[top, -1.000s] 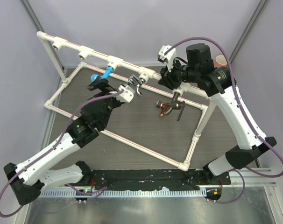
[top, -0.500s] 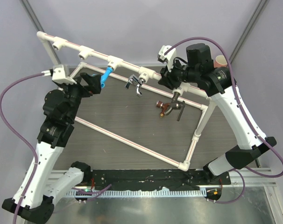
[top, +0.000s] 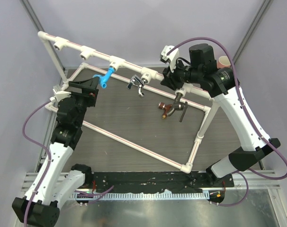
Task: Install the water faucets
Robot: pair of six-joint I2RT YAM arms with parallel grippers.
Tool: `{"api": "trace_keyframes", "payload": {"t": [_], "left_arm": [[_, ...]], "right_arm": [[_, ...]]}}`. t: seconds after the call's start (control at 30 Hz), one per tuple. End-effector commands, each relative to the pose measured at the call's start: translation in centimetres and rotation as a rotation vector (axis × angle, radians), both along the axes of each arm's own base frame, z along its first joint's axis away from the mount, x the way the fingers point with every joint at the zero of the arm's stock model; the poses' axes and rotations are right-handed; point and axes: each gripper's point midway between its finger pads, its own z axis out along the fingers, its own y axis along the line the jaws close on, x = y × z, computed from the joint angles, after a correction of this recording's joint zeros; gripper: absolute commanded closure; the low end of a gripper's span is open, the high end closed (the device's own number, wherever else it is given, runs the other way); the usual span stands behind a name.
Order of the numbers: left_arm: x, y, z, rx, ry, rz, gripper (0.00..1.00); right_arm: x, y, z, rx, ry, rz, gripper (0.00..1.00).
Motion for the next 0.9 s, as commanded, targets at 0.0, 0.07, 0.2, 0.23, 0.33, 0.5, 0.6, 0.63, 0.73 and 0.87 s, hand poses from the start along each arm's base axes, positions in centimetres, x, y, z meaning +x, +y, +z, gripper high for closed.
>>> {"api": "trace_keyframes", "payload": {"t": [0.0,0.07,0.2,0.23,0.33,0.5,0.6,0.63,0.73,0.87], "left_arm": [[0.8,-1.3,3.5,-0.192,-0.109,-0.064,0.16],[1.0,-1.4,3.7,-0.202,-0.127,-0.069,0.16],[1.2,-1.2,4.3,-0.240,-0.167,-0.058,0.21],[1.5,-1.3,4.0,-0.238,-0.157,-0.061,0.21],[1.8,-1.7,3.9,-0.245,-0.149,-0.076,0.27],[1.9,-2.0,4.1,-0.245,-0.157,-0.093,0.54],[1.9,-1.9,4.5,-0.203,-0.169,-0.089,0.76],[1.9,-1.9,4.5,-0.179,-0.167,-0.085,0.82],[1.9,-1.9,4.3,-0.097,-0.157,-0.081,1.00],[2.0,-2.0,4.1,-0.008,-0.162,-0.087,1.00]], "right_arm": [[-0.2,1.5,-2.8,-0.007,0.096,0.039,0.99],[-0.2,1.5,-2.9,-0.011,0.099,0.037,0.99],[-0.2,1.5,-3.0,-0.012,0.099,0.039,0.99],[-0.2,1.6,-3.0,-0.012,0.099,0.040,0.99],[-0.1,1.6,-3.1,-0.014,0.102,0.039,0.99],[-0.1,1.6,-3.1,-0.014,0.102,0.039,0.99],[-0.1,1.6,-3.1,-0.013,0.103,0.038,0.99],[-0.1,1.6,-3.2,-0.014,0.103,0.039,0.99],[-0.1,1.6,-3.2,-0.015,0.104,0.040,0.99],[0.0,1.6,-3.2,-0.015,0.104,0.039,0.99]]}}
